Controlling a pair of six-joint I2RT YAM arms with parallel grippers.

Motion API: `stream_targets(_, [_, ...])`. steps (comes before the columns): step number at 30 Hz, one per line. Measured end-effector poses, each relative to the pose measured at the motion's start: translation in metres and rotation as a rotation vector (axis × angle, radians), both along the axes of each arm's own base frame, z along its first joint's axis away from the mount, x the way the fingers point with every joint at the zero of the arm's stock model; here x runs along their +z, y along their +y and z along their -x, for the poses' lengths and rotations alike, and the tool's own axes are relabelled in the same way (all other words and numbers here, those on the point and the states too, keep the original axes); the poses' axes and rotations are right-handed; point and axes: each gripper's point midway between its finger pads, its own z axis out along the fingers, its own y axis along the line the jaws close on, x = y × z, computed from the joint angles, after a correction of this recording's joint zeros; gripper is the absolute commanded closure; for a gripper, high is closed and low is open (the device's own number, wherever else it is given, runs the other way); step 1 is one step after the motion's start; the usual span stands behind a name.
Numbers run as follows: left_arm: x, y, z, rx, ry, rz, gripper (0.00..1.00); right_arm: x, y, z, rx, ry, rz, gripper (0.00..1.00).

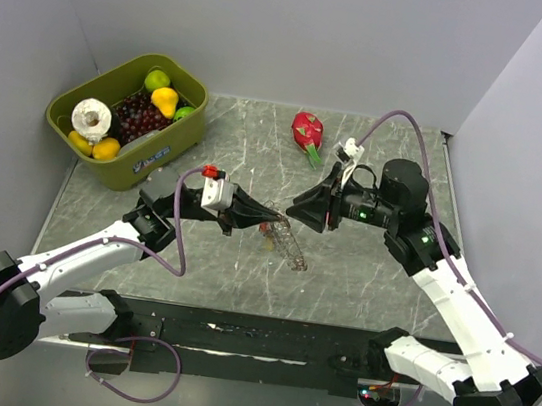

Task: Put the keys on the keyring

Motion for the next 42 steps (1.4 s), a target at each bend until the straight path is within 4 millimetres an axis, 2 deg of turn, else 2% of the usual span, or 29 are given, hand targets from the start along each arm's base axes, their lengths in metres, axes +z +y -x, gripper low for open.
stream_targets(12, [-0.003,0.0,0.001,-0.005,0.014,-0.012,0.99,-0.01,0.011,-0.004,0.002,0.053,0.031,0.76])
stream_targets(30, [-0.006,0.001,-0.005,0.025,-0.002,-0.025,0.99,-0.018,0.011,-0.001,0.01,0.075,0.059,0.8])
stream_targets(42, [0.01,0.006,-0.004,0.054,-0.038,0.02,0.99,-0.019,0.01,0.0,0.013,0.07,0.062,0.89])
